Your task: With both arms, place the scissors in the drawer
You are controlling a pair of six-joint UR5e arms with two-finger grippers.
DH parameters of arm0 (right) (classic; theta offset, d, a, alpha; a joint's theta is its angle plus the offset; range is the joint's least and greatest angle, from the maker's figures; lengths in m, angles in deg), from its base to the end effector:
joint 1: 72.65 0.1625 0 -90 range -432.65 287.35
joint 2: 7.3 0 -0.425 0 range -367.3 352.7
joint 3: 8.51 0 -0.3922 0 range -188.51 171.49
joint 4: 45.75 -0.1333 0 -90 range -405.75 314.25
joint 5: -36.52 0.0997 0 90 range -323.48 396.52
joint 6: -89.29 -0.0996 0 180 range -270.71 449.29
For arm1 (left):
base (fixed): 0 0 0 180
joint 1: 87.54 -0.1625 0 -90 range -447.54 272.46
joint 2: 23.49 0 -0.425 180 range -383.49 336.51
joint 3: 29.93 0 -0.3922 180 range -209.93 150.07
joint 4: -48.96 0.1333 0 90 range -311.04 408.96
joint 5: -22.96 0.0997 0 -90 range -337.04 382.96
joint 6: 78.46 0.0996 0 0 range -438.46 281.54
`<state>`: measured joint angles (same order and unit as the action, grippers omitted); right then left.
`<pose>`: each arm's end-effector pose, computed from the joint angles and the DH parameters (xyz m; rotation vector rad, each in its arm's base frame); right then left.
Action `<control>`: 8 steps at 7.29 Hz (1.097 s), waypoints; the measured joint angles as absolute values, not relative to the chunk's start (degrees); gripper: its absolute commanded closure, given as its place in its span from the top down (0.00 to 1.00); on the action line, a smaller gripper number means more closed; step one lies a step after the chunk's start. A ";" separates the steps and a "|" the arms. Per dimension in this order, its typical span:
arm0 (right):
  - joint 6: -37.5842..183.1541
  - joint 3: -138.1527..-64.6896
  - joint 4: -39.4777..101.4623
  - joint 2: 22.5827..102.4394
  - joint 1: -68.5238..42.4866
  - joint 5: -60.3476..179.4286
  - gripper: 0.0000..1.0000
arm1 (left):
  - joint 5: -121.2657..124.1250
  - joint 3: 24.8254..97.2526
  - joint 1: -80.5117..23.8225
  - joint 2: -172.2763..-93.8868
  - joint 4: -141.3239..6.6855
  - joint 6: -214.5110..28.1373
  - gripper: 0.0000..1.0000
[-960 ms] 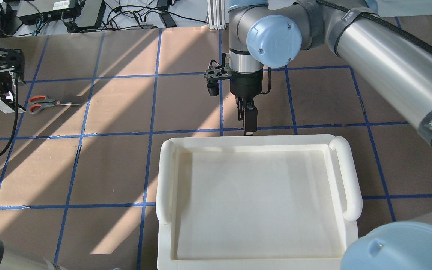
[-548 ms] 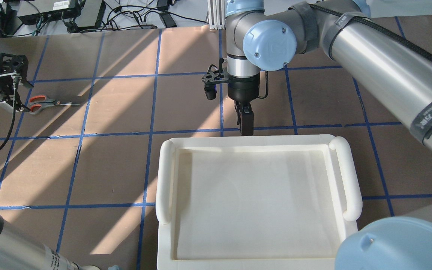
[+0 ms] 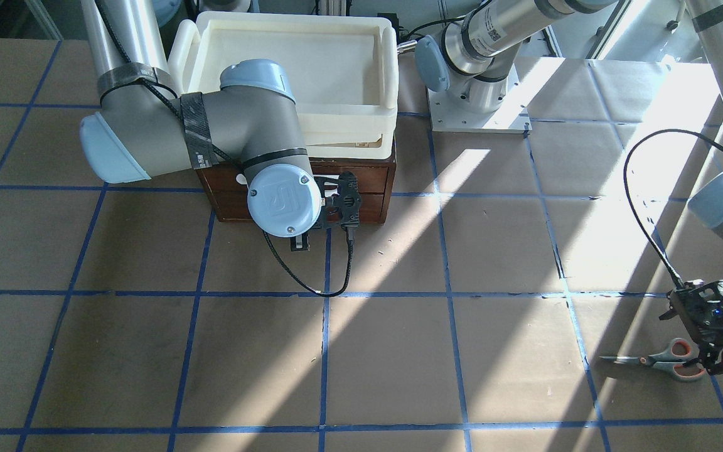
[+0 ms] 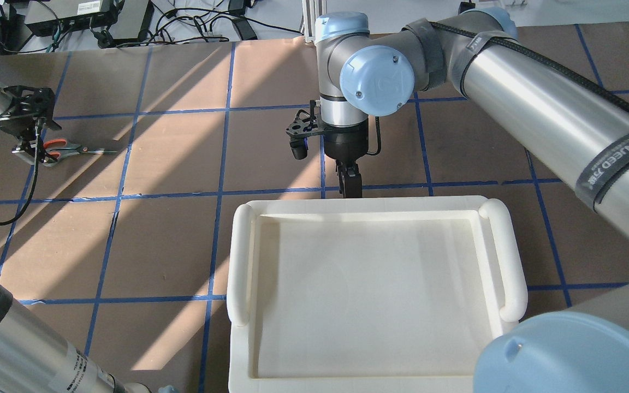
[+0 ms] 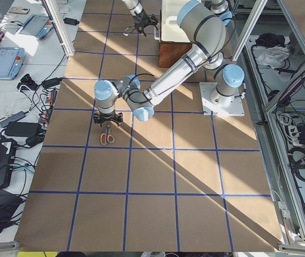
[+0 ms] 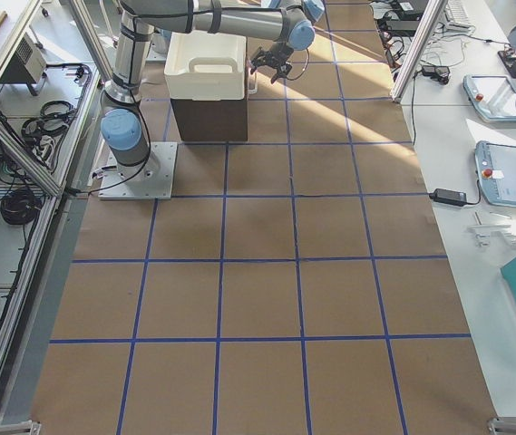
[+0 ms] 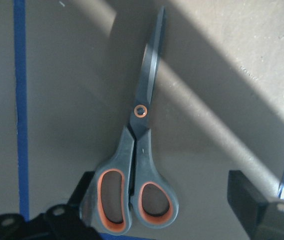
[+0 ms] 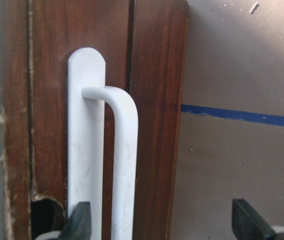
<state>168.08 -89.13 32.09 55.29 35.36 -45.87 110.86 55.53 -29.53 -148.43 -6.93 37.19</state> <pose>0.3264 -0.5302 0.2829 -1.9960 1.8372 0.5398 0.2481 -0.6557 0.2196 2.0612 2.3001 -0.0822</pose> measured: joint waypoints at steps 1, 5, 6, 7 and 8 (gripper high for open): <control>167.99 -89.38 32.11 55.29 35.39 -45.96 0.90 | 110.70 55.39 -29.53 -149.49 -5.75 37.30 0.93; 168.34 -90.17 32.64 55.17 35.40 -46.24 0.71 | 109.36 54.38 -29.53 -152.70 -4.49 39.73 0.87; 168.50 -90.17 32.71 55.14 35.38 -46.28 0.71 | 109.30 54.32 -29.53 -153.14 -4.48 39.98 0.87; 168.62 -90.06 32.82 55.09 35.35 -46.30 0.71 | 109.28 54.29 -29.53 -153.46 -4.48 40.07 0.87; 168.73 -89.77 33.03 55.02 35.26 -46.31 0.71 | 109.25 54.27 -29.52 -153.64 -4.48 40.10 0.87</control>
